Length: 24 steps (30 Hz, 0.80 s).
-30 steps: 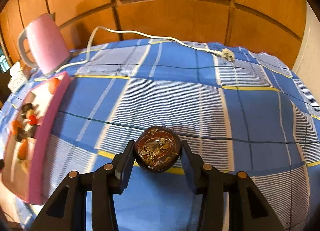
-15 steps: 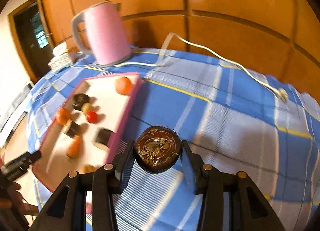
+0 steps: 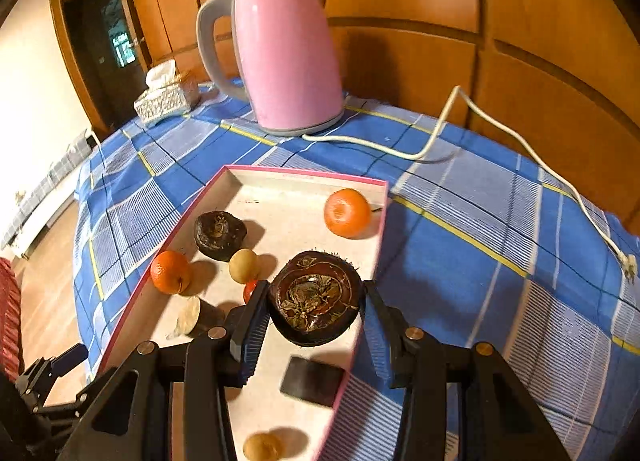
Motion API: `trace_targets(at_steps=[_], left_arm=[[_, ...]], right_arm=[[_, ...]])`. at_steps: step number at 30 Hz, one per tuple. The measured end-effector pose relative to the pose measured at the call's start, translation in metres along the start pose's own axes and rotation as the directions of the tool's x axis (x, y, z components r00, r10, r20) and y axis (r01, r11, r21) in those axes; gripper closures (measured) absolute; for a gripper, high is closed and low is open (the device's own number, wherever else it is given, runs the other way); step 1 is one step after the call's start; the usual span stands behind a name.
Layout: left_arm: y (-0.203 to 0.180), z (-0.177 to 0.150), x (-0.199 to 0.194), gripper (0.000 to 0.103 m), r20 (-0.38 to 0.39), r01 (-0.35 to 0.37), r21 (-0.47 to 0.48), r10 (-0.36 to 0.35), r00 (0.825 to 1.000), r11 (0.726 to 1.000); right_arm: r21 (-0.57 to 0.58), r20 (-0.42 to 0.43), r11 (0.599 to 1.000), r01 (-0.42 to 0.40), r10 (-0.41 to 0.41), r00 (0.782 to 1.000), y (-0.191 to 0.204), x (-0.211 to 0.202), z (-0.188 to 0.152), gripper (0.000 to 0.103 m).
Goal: Organize fruits
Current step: 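Carry the dark fruit with the right gripper into the tray and release, then withdraw the open right gripper up and away from the tray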
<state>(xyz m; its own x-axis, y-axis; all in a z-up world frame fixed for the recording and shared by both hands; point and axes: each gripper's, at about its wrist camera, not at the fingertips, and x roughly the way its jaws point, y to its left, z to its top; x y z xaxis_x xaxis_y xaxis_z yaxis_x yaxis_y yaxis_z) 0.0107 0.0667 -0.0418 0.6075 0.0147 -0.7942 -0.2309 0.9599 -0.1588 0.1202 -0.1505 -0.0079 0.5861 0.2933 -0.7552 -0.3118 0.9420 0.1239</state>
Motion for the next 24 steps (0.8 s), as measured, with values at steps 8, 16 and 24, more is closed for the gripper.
trace_targets(at_steps=[8,16,24], left_arm=[[0.003,0.000,0.006,0.021,-0.014,-0.007,-0.003,0.007,1.000,1.000],[0.002,0.001,0.008,0.021,-0.016,-0.009,-0.005,0.009,1.000,1.000],[-0.003,0.001,0.003,0.021,-0.004,-0.004,0.005,0.004,1.000,1.000]], right_arm=[[-0.002,-0.024,1.000,-0.018,0.018,1.000,0.009,0.020,0.010,0.058],[-0.007,-0.034,1.000,-0.013,0.012,0.999,0.012,0.024,0.000,0.056],[0.016,0.007,1.000,0.011,-0.011,1.000,0.001,-0.001,-0.012,0.057]])
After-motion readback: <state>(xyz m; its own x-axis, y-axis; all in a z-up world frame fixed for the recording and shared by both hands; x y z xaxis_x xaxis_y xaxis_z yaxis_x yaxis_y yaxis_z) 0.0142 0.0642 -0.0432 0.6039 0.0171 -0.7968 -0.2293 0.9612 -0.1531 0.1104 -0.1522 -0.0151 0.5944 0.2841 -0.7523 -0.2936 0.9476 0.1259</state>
